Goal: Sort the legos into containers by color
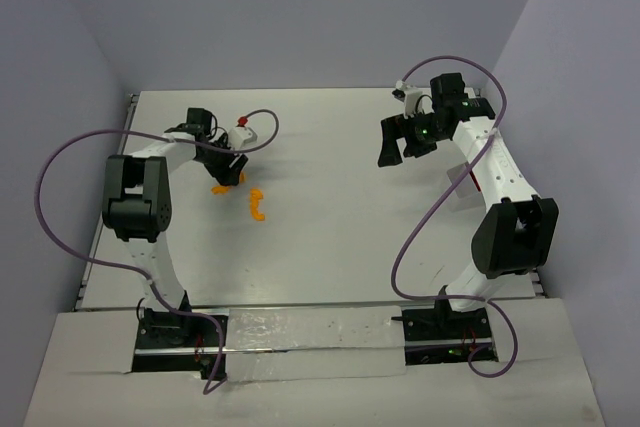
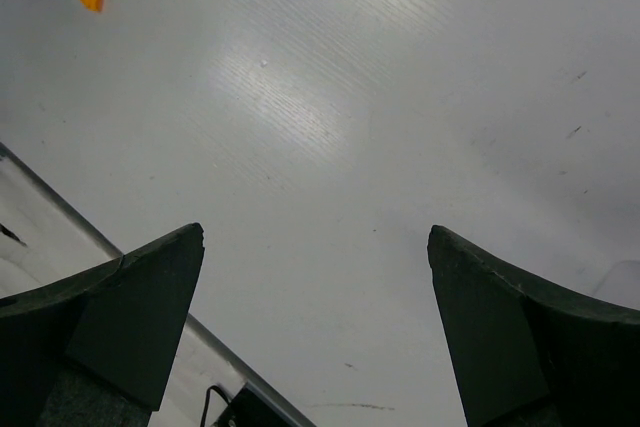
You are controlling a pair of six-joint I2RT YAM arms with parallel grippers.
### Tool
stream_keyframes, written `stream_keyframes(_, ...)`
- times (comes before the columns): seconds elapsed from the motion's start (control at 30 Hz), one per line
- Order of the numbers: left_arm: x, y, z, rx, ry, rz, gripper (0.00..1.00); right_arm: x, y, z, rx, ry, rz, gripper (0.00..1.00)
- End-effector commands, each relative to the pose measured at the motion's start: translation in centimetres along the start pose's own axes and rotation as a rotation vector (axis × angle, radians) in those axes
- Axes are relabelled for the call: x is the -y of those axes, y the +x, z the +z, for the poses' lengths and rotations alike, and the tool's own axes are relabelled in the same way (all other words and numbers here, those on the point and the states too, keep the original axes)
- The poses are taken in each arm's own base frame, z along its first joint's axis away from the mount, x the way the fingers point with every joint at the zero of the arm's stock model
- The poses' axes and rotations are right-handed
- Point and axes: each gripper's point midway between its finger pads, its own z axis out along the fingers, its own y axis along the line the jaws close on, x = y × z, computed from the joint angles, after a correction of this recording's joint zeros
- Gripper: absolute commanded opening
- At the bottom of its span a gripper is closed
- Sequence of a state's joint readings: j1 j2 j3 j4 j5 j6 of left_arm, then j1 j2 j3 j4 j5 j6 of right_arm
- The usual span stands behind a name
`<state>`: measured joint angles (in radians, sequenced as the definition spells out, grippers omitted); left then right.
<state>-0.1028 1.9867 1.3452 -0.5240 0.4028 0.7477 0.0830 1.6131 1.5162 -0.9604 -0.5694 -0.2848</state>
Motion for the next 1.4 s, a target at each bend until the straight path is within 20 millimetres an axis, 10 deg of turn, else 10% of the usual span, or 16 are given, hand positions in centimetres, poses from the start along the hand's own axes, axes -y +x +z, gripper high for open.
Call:
stream_keyframes(0.0,0.6,-0.7,0.0,0.031,0.054,0.024,0.62,-0.8,-1.0,-0.5,0.047,-0.015,-0.027,1.0)
stream_keyframes(0.43,2.0,-0.7,-0.3,0.06,0.081,0.09,0.38,-2.1,-1.3,0.4,0.05,-0.062,-0.02,1.0)
stream_keyframes(0.8,3.9,-6.7,-4.2,0.192,0.054,0.137,0.3,-5.5,-2.9,2.2,0.148,-0.237,0.091,1.0)
stream_keyframes(1.37,19.5,-18.6,-10.8,0.497,0.268,0.159,0.25,-12.7,-4.2,7.1,0.073,-0.609,0.193,0.95)
